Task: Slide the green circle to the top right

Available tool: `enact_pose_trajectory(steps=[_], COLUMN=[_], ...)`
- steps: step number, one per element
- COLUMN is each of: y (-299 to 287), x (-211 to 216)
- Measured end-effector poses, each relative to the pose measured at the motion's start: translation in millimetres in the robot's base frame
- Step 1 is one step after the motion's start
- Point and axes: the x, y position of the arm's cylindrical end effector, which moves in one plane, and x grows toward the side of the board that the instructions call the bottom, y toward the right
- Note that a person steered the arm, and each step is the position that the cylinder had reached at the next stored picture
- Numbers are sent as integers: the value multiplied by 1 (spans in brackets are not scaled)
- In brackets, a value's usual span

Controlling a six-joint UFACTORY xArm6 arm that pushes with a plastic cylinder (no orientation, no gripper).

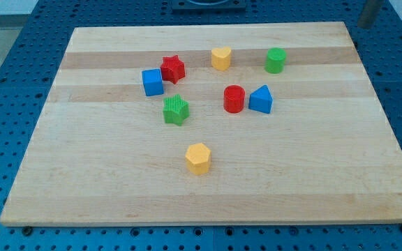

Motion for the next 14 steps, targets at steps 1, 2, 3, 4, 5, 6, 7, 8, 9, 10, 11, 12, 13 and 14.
enact_pose_trajectory(steps=[1,2,3,4,5,6,7,8,9,10,11,12,13,14], y=[0,-30,-84,-142,-185,-189,-203,-231,-247,-248,-248,-247,-242,-219], x=[0,7,17,23,28,48,66,69,84,113,136,129,111,111])
